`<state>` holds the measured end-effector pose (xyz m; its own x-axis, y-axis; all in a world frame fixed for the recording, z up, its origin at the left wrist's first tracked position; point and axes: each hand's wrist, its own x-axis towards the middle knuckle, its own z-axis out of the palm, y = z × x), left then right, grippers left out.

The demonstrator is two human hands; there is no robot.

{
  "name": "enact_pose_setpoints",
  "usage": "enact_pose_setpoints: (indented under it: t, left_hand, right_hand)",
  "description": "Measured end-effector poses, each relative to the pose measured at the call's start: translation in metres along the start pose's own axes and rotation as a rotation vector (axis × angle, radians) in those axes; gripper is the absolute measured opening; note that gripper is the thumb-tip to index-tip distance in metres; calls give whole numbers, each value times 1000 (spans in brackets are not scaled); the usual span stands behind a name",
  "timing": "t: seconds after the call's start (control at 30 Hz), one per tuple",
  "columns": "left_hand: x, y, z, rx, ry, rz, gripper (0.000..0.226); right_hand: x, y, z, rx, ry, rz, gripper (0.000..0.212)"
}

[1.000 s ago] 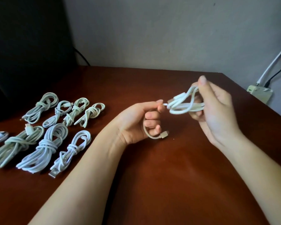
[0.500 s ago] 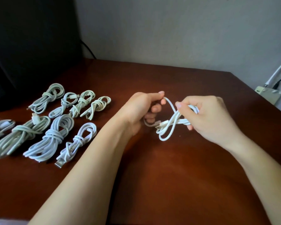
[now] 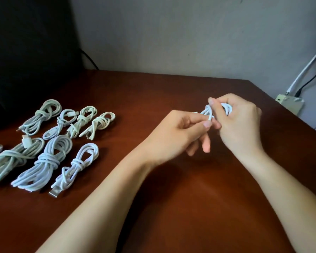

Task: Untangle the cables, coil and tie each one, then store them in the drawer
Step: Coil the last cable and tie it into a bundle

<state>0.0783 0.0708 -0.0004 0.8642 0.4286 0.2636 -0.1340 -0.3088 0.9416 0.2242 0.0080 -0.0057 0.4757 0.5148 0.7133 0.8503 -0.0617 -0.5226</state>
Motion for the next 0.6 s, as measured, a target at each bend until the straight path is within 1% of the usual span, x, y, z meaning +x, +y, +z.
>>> enact_pose_setpoints:
  t: [0.07, 0.17, 0.27, 0.4, 0.53, 0.6]
  left_hand:
    - [0, -4, 1, 61, -9, 3, 23]
    - [1, -9, 5, 177, -18, 14, 22]
    - [3, -13, 8, 248, -18, 13, 21]
    - [4, -19, 10, 325, 9, 28, 20]
    - [7, -21, 4, 231, 71, -12, 20]
    - [9, -19, -3, 203, 77, -30, 23]
  right_hand:
    - [1, 1, 1, 59, 30, 67, 22]
    - [1, 0, 1, 250, 25, 220, 21]
    - [1, -3, 2, 417, -42, 363, 22]
    - [0, -12, 1, 716, -120, 555, 24]
    - [3, -19, -4, 1000, -157, 723, 25]
    - [6, -21, -6, 1128, -185, 784, 24]
